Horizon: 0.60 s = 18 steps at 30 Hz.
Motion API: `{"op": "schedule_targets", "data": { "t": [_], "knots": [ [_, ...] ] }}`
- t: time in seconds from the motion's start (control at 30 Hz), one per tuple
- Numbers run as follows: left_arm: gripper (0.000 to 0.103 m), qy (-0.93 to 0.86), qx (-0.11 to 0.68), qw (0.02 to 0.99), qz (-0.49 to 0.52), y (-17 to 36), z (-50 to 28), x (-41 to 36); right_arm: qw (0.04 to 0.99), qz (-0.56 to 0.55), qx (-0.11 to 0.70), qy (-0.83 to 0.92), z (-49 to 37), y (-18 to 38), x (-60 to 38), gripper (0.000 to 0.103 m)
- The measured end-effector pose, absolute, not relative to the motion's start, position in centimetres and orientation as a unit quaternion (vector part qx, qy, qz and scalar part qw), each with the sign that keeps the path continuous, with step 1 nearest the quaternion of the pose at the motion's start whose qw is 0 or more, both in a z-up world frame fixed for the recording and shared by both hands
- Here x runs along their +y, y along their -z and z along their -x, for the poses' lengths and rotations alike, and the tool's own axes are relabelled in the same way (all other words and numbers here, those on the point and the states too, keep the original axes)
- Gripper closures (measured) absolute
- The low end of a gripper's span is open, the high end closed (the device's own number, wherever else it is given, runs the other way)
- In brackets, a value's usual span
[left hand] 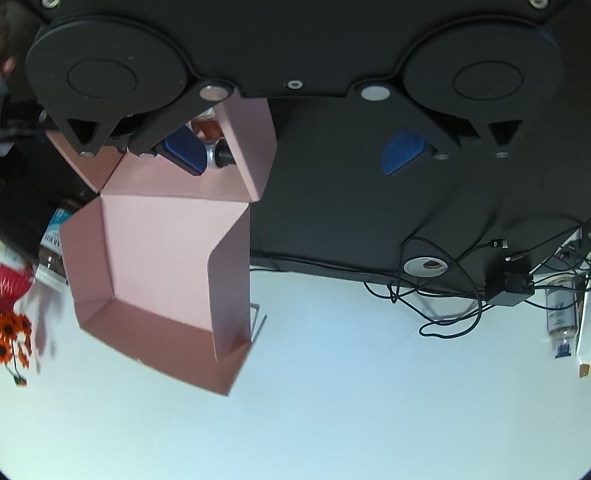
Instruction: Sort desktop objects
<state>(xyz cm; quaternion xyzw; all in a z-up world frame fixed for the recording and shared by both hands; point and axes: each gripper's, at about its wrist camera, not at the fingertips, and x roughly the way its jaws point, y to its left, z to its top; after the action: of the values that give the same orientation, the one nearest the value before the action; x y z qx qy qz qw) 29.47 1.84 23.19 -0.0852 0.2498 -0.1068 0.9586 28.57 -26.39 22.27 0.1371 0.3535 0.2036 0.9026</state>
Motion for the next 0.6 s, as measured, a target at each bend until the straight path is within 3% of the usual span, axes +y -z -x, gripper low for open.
{"op": "schedule_targets", "data": {
  "t": [0.27,0.6],
  "knots": [
    [0.000,0.114,0.269,0.947,0.133,-23.6,-30.2,3.3,0.898,-0.115,0.362,-0.222,-28.7,-23.0,-25.5,0.001],
    [0.000,0.080,0.244,0.961,0.105,-27.6,-30.4,3.0,0.917,-0.092,0.316,-0.226,-31.0,-29.1,-26.5,0.001]
  ]
}}
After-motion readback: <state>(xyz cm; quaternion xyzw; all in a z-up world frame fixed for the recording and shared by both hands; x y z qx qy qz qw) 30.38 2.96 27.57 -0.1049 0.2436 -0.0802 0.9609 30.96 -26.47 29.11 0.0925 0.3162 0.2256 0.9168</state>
